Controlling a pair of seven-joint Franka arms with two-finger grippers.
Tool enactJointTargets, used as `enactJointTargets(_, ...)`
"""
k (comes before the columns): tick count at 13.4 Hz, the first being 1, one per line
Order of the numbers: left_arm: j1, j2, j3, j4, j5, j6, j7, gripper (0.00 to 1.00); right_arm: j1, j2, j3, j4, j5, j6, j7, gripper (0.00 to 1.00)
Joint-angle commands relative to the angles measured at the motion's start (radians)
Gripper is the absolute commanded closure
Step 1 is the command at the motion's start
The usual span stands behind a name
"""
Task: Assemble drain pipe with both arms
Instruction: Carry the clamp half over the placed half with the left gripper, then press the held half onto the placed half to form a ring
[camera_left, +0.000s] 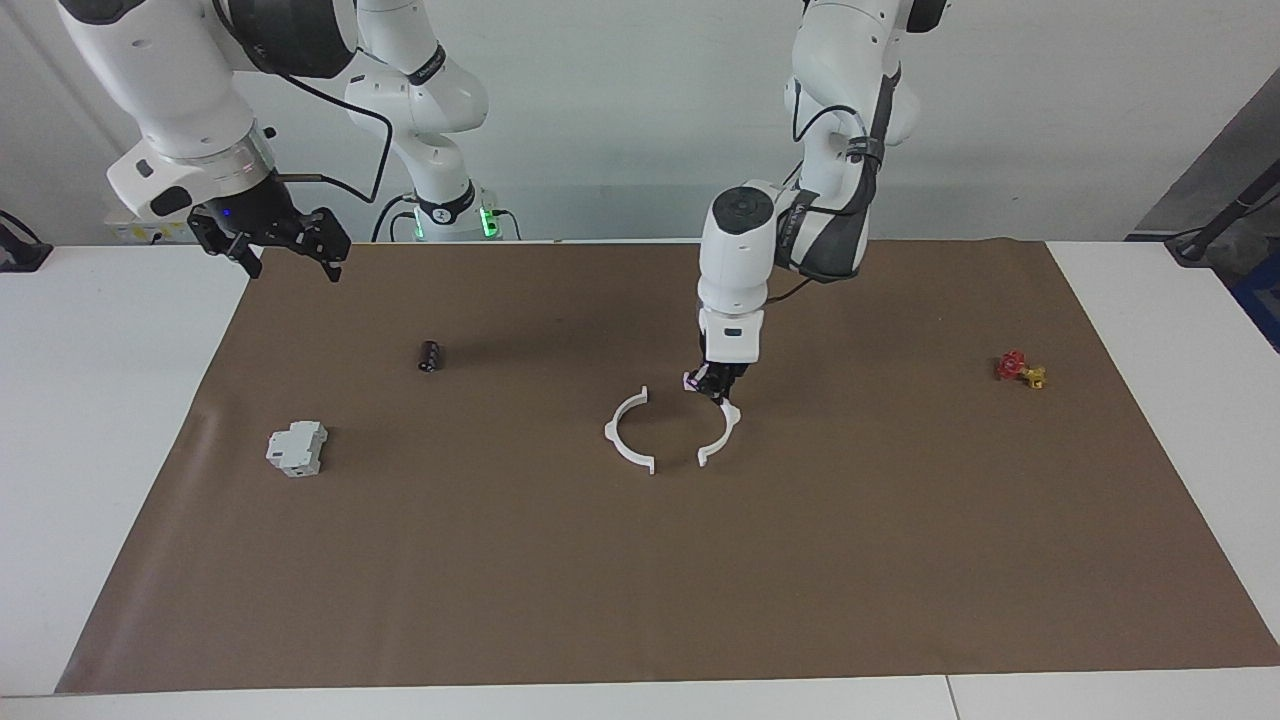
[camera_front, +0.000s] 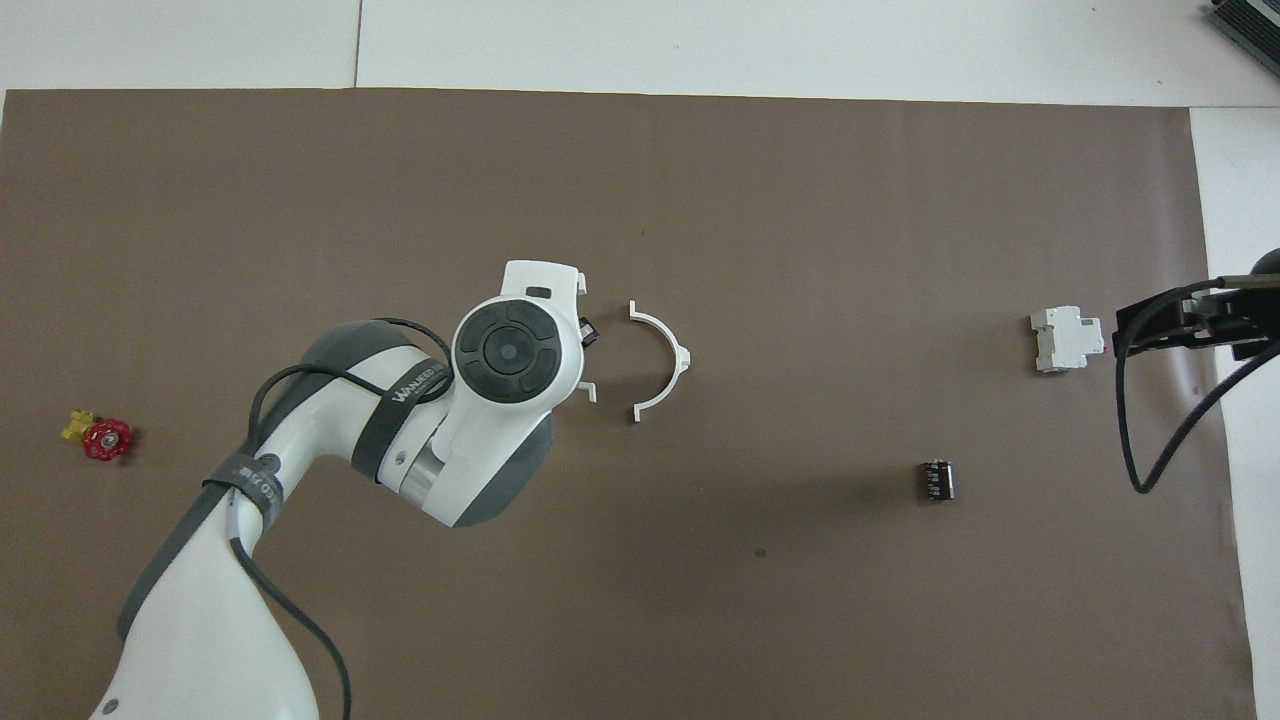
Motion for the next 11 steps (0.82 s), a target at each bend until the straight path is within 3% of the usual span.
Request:
enactJointTargets(1,-0.033,0.061,0.019,0.047,0.036,-0.027,-0.047,1.0,-0.01,-0.021,0.004,-0.018,0.023,-0.002,0.013,0.0)
enactJointTargets(11,-0.074,0.071,0.016,0.009,0.049,0.017,-0.119,1.0,-0.01,-0.021,0.004,-0.018,0.023,-0.002,0.013,0.0)
